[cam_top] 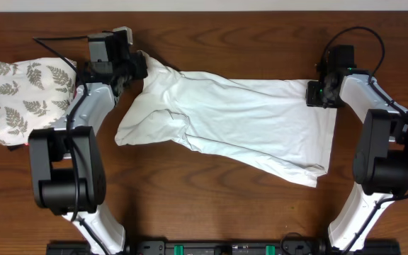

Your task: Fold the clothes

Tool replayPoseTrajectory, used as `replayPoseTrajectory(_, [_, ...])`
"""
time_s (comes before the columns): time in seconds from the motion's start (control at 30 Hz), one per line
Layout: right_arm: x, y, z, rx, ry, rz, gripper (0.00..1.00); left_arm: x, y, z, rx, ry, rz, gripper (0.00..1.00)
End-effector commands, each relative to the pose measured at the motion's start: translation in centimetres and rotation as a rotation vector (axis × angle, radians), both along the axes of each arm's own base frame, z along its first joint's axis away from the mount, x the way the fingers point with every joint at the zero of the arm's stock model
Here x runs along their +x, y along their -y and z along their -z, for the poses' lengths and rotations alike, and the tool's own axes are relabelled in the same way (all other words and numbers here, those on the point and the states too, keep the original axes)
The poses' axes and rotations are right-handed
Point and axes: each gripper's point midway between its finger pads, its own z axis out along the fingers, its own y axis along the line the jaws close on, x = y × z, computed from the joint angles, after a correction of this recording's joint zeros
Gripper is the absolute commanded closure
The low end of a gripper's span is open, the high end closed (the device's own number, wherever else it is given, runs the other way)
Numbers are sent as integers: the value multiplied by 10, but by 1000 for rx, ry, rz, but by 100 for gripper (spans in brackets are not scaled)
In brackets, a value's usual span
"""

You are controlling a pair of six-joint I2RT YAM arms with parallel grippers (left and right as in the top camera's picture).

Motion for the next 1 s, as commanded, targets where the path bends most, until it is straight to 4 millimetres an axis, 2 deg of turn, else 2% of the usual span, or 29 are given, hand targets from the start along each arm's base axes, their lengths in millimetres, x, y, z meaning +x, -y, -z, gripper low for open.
replayPoseTrajectory(0.0, [-42, 9, 45, 4, -169, 47, 59, -11, 13, -54, 3, 101, 97, 94])
replayPoseTrajectory(0.1, [-42, 9, 45, 4, -168, 47, 59, -31, 13, -76, 50, 102, 127, 94])
replayPoseTrajectory(0.17, [-42, 9, 45, 4, -168, 47, 59, -48, 10, -86, 84, 79, 133, 94])
replayPoseTrajectory(0.2, [-42, 9, 45, 4, -169, 47, 59, -64, 9, -92, 102, 50, 142, 94])
replayPoseTrajectory(0.27, [-42, 9, 45, 4, -169, 47, 59, -82, 10, -95, 125, 19, 170, 94])
replayPoseTrajectory(0.4, [-42, 9, 45, 4, -169, 47, 59, -117, 8, -89, 196, -69, 240, 94])
replayPoseTrajectory(0.5, [-42, 9, 45, 4, -169, 47, 59, -121, -15, -70, 295, -139, 162, 94])
replayPoseTrajectory(0.53, [-42, 9, 45, 4, -169, 47, 59, -124, -15, -65, 293, -158, 166, 94])
replayPoseTrajectory(0.73, [-44, 9, 45, 4, -179, 47, 59, -169, 28, -54, 105, -287, 359, 94])
replayPoseTrajectory(0.9, [-44, 10, 45, -2, -179, 48, 59, -204, 44, -46, 30, -434, 393, 94])
replayPoseTrajectory(0.93, [-44, 10, 45, -2, -179, 48, 59, -212, 46, -44, 26, -468, 400, 90])
replayPoseTrajectory(0.97, [-44, 10, 45, -2, -179, 48, 59, -218, 47, -43, 21, -496, 405, 74])
